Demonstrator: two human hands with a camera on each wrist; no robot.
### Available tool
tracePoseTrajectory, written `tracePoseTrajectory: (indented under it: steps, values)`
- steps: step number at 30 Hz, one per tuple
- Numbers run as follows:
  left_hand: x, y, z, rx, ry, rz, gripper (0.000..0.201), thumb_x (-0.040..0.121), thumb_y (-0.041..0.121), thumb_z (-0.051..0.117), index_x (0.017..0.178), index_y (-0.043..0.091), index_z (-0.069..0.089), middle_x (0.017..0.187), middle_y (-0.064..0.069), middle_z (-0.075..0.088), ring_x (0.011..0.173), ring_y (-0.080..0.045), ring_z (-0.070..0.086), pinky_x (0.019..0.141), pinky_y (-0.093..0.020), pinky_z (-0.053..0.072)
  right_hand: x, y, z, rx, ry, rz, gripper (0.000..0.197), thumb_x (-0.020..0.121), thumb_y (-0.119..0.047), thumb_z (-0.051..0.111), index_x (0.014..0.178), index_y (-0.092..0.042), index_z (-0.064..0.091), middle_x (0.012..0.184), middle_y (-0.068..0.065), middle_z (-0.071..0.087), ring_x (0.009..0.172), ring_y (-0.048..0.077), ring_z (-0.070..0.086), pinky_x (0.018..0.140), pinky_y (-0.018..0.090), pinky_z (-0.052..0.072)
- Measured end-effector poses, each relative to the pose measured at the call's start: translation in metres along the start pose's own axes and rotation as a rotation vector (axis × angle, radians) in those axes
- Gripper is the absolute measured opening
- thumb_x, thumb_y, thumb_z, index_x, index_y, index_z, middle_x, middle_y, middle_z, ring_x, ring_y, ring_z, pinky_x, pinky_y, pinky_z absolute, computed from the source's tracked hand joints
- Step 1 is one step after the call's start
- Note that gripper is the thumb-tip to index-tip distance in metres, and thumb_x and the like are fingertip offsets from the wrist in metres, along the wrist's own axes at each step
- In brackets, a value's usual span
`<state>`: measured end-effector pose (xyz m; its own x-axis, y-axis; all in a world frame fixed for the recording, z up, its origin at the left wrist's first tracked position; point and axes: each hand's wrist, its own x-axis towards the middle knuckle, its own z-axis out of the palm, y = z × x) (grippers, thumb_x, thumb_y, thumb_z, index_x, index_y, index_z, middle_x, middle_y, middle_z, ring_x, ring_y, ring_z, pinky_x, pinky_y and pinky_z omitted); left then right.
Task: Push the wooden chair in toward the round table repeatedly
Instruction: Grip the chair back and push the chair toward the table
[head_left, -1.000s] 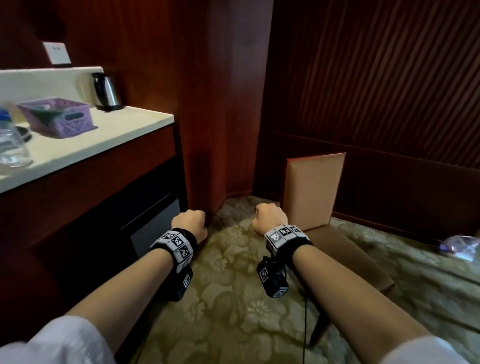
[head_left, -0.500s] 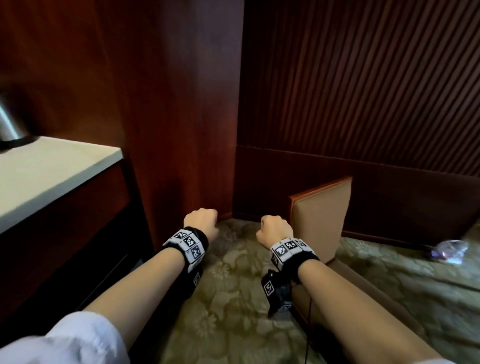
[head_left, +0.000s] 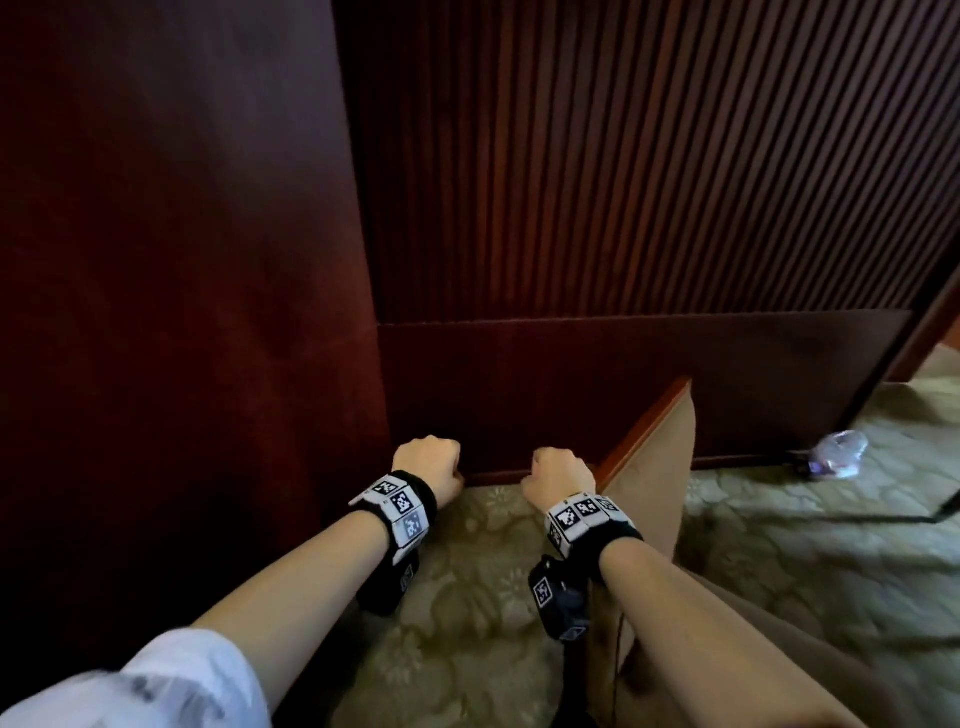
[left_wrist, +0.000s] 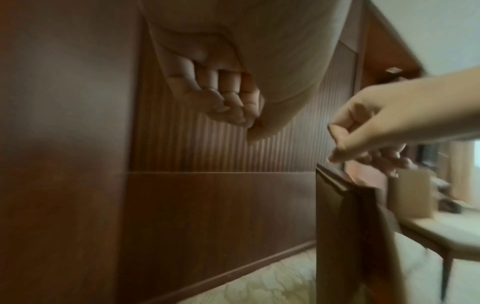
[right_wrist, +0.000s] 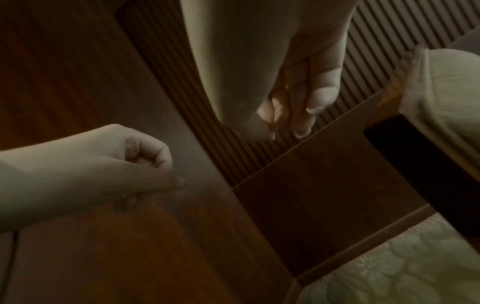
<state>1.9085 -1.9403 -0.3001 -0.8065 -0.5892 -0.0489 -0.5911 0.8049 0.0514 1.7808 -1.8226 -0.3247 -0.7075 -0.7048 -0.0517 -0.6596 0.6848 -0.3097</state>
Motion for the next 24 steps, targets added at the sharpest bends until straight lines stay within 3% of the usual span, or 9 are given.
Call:
tracePoseTrajectory:
  steps: [4,8,10,12,14,17,20,22,24]
  values:
    - [0.097,0.013,-0.018,0.026,0.003,0.170,0.012,0.088,0.031,0.055,0.089,0.019,0.059,0.096,-0.005,0.066,0.092,-0.028,0.064,0.075,-0.035,0.049,0.065,0.011,-0.019,0.053,0.044,0.127,0.016,0.086,-0.020,0.057,0.097,-0.010,0.062,0.098,0.009,0.066,0.092,0.031,0.064,0.064,0.032,0.047]
    - [0.175,0.040,-0.017,0.006,-0.027,0.329,0.013,0.091,0.034,0.053,0.087,0.021,0.053,0.091,-0.003,0.065,0.090,-0.027,0.064,0.073,-0.034,0.047,0.098,0.032,-0.030,0.025,0.068,0.269,0.018,0.086,-0.020,0.056,0.100,-0.012,0.063,0.103,0.010,0.067,0.098,0.033,0.063,0.072,0.034,0.049]
    - [0.209,0.060,-0.006,0.008,-0.047,0.431,0.020,0.090,0.036,0.056,0.103,0.021,0.052,0.097,-0.002,0.066,0.094,-0.027,0.064,0.075,-0.035,0.048,0.110,0.050,-0.033,0.005,0.091,0.349,0.021,0.087,-0.022,0.055,0.104,-0.012,0.063,0.107,0.011,0.066,0.102,0.033,0.062,0.078,0.035,0.050]
    - [0.243,0.084,0.007,0.015,-0.070,0.585,0.047,0.087,0.038,0.062,0.126,0.022,0.043,0.113,-0.001,0.064,0.100,-0.026,0.064,0.079,-0.037,0.051,0.123,0.071,-0.033,0.008,0.146,0.425,0.025,0.087,-0.025,0.054,0.107,-0.012,0.062,0.111,0.010,0.065,0.105,0.031,0.061,0.081,0.033,0.049]
    - [0.275,0.112,0.023,0.029,-0.086,0.751,0.077,0.082,0.039,0.070,0.144,0.023,0.027,0.131,-0.001,0.052,0.114,-0.024,0.057,0.087,-0.038,0.050,0.133,0.092,-0.028,0.002,0.250,0.484,0.033,0.085,-0.031,0.059,0.112,-0.012,0.056,0.117,0.009,0.060,0.113,0.029,0.054,0.086,0.032,0.045]
    - [0.318,0.154,0.041,0.048,-0.029,1.025,0.107,0.071,0.049,0.078,0.152,0.025,0.013,0.150,0.002,0.030,0.136,-0.023,0.037,0.107,-0.038,0.039,0.149,0.118,-0.016,-0.014,0.310,0.671,0.069,0.076,-0.045,0.069,0.130,-0.011,0.042,0.129,0.008,0.048,0.122,0.029,0.043,0.095,0.036,0.040]
    - [0.346,0.194,0.053,0.173,-0.001,1.258,0.113,0.070,0.055,0.075,0.153,0.029,0.002,0.160,0.005,0.006,0.148,-0.018,0.007,0.119,-0.036,0.015,0.159,0.134,-0.005,0.151,0.266,0.947,0.095,0.078,-0.052,0.068,0.148,-0.009,0.020,0.140,0.011,0.037,0.130,0.031,0.037,0.103,0.039,0.037]
    - [0.358,0.219,0.054,0.256,-0.011,1.410,0.108,0.073,0.051,0.074,0.153,0.031,0.005,0.161,0.008,0.004,0.148,-0.015,0.002,0.121,-0.035,0.006,0.163,0.134,0.003,0.278,0.231,1.103,0.092,0.080,-0.054,0.066,0.147,-0.008,0.023,0.141,0.013,0.038,0.130,0.033,0.039,0.103,0.040,0.038]
    - [0.364,0.240,0.055,0.327,-0.015,1.559,0.100,0.075,0.046,0.074,0.153,0.030,0.013,0.161,0.005,0.011,0.148,-0.018,0.006,0.120,-0.037,0.005,0.163,0.123,0.010,0.332,0.194,1.199,0.074,0.082,-0.049,0.067,0.136,-0.010,0.036,0.134,0.013,0.046,0.123,0.034,0.048,0.098,0.040,0.043]
